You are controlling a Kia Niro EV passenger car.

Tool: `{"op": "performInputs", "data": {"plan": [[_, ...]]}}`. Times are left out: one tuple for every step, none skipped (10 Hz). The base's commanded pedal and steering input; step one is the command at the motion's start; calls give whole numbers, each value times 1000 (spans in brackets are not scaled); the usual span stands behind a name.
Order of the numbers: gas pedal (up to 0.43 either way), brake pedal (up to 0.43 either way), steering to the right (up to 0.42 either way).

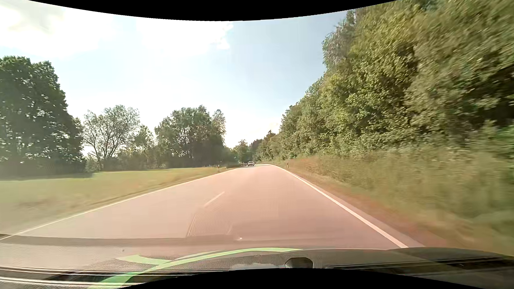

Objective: Follow the waypoints while adhering to traffic rules and regulations

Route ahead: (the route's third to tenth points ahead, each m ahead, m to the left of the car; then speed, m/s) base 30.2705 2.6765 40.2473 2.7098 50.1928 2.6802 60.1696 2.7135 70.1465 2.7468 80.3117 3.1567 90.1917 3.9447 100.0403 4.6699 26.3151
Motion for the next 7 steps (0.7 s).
{"op": "performInputs", "data": {"plan": [[311,0,-5],[311,0,-5],[319,0,-5],[319,0,-5],[331,0,-5],[331,0,-6],[319,0,-6]]}}
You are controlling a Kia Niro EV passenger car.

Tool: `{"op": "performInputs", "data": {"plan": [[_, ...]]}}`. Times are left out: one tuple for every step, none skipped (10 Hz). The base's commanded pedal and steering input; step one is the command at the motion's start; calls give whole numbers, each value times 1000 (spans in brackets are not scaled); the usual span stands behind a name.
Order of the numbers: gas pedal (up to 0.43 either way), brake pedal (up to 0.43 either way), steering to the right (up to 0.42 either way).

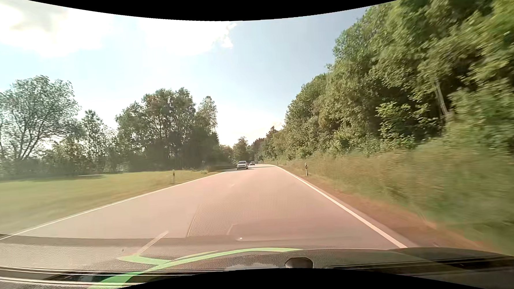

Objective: Follow the waypoints while adhering to traffic rules and regulations

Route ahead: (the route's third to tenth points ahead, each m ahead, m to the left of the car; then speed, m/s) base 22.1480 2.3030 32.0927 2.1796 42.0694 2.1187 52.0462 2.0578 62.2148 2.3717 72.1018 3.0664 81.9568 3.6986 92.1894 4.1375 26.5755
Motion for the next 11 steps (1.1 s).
{"op": "performInputs", "data": {"plan": [[299,0,-7],[280,0,-7],[280,0,-8],[280,0,-8],[280,0,-7],[280,0,-8],[280,0,-7],[280,0,-7],[280,0,-7],[280,0,-6],[280,0,-6]]}}
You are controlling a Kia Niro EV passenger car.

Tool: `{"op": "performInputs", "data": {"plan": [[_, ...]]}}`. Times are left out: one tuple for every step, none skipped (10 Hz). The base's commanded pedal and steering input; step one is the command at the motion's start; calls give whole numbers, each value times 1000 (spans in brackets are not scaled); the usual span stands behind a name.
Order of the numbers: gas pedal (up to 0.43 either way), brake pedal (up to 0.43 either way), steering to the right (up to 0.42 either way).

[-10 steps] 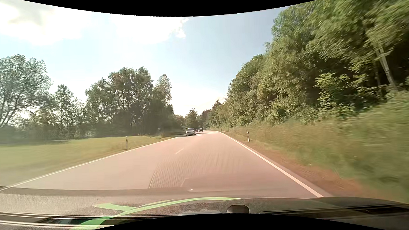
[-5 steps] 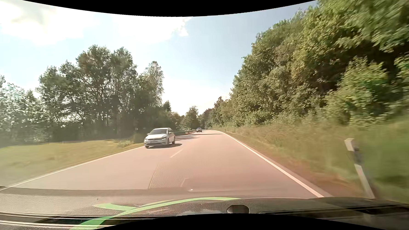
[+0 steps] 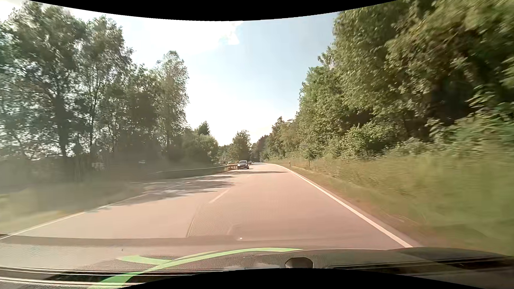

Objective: Follow the waypoints while adhering to traffic rules and regulations

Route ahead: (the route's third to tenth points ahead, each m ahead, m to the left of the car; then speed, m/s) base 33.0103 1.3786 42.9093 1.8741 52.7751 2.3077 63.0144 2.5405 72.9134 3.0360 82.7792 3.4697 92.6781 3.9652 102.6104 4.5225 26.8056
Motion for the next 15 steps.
{"op": "performInputs", "data": {"plan": [[280,0,-5],[280,0,-5],[280,0,-5],[280,0,-5],[280,0,-5],[280,0,-5],[280,0,-5],[280,0,-5],[280,0,-5],[280,0,-5],[280,0,-5],[280,0,-5],[268,0,-5],[268,0,-5],[268,0,-5]]}}
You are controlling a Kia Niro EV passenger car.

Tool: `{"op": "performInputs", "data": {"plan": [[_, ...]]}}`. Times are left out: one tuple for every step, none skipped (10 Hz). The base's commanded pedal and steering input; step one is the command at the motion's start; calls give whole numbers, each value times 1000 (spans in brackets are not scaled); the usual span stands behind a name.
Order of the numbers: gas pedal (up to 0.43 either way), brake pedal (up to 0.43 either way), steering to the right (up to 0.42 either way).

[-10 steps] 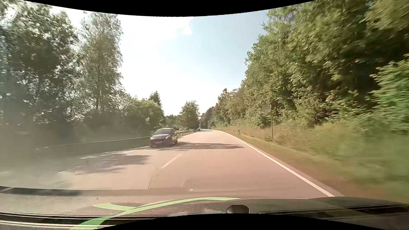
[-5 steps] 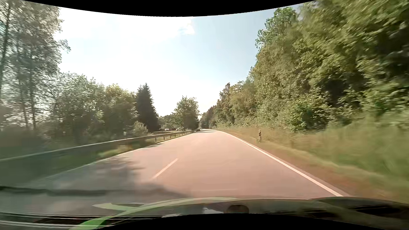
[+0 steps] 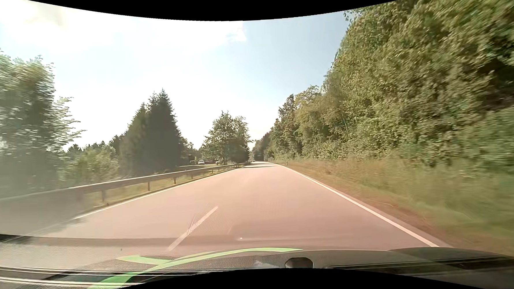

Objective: Follow the waypoints while adhering to traffic rules and regulations

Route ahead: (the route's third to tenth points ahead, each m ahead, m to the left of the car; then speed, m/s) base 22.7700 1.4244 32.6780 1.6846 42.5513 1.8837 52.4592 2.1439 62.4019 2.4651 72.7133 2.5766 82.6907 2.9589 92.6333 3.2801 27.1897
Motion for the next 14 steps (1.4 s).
{"op": "performInputs", "data": {"plan": [[268,0,-5],[268,0,-5],[268,0,-5],[268,0,-5],[268,0,-5],[268,0,-5],[268,0,-4],[268,0,-4],[280,0,-4],[280,0,-3],[280,0,-3],[280,0,-3],[280,0,-4],[280,0,-4]]}}
